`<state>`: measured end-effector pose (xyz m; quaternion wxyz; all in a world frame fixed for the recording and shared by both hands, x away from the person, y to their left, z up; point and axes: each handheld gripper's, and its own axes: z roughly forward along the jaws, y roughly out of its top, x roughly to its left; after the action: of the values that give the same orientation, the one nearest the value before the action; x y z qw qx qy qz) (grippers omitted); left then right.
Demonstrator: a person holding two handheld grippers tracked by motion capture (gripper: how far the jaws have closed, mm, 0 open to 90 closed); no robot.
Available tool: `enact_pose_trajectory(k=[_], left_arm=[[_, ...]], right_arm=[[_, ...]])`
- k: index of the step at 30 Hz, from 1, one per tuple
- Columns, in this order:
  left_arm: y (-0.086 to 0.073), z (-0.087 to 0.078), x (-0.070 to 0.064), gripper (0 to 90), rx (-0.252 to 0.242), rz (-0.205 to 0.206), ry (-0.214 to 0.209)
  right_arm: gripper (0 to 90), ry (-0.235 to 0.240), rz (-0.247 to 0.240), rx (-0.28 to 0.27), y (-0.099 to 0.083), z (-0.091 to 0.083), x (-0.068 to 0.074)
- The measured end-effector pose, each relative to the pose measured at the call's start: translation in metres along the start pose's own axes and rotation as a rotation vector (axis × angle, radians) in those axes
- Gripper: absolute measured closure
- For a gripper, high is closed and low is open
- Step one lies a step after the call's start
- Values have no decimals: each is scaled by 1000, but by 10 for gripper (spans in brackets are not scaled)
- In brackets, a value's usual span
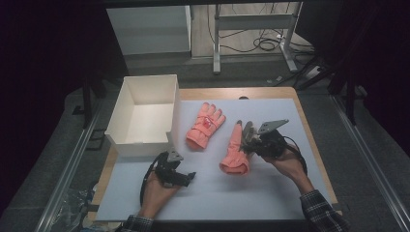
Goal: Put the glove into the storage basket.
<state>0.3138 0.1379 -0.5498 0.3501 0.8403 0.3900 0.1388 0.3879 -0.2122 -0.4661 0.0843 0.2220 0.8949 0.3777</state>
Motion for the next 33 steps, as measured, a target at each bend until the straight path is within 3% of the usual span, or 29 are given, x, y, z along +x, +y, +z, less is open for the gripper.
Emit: enact_pose_trajectory(k=[10,13,17,21,26,29,33], left_arm=[[0,0,0,46,0,-1,0],[0,0,0,46,-1,-1,0],[0,0,0,46,-1,-3,-1],[0,0,0,46,-1,-3,0],[0,0,0,46,-1,-1,0],[0,0,0,46,0,-4,-1],[0,0,0,46,0,-4,-1]], right_arm=[[823,103,-159,54,0,25,14],[816,97,-197,78,1,34,16],[763,91,-197,74,1,40,12],[682,78,-185,46,1,37,10],[632,9,-137,1,5,24,5],[593,-51,-40,12,10,20,-2],[555,-69,72,-15,18,20,-10]])
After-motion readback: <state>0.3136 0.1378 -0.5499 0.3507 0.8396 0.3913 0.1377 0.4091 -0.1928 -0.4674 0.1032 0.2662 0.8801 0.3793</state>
